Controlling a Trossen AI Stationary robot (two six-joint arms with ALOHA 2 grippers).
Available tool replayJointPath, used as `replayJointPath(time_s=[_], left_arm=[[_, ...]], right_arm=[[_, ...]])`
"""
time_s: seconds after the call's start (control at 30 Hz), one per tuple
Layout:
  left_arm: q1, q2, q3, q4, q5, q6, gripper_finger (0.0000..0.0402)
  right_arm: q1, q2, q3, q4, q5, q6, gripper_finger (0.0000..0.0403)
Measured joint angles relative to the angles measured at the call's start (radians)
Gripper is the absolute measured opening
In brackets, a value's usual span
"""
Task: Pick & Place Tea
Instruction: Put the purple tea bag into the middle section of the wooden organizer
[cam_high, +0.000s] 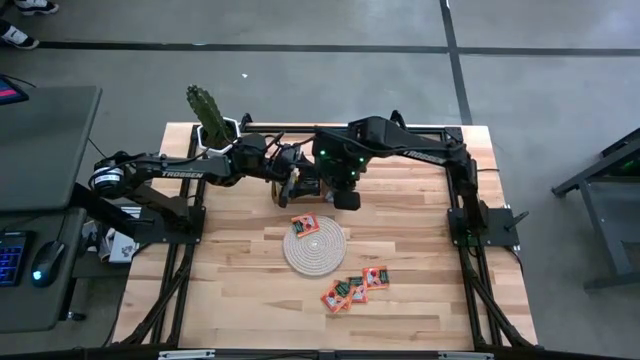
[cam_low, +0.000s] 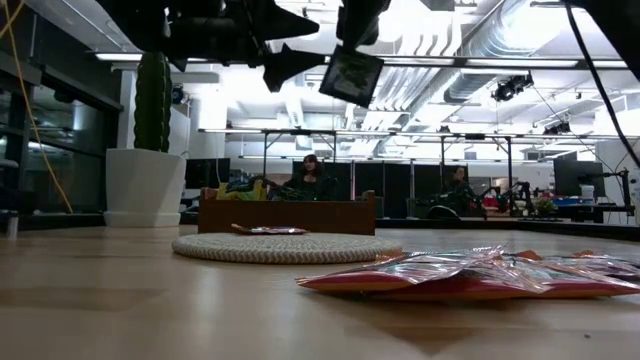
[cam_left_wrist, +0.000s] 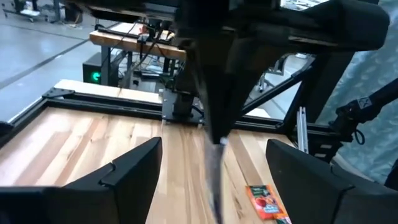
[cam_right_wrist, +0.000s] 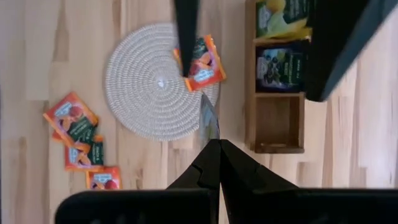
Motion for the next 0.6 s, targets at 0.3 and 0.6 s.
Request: replayJointPath(time_s=[0.3, 0.6], left_arm=[[0.0, 0.0, 0.0, -0.024, -0.004, -0.006, 0.0282], [0.0, 0.0, 0.0, -0.071, -0.028, -0.005, 0.0281]], right_arm=[[-0.016, 0.0, -0.015, 0.107, -0.008, 0.007, 0.0], [-0.019, 0.0, -0.015, 0.152, 0.004, 0.01, 0.0]])
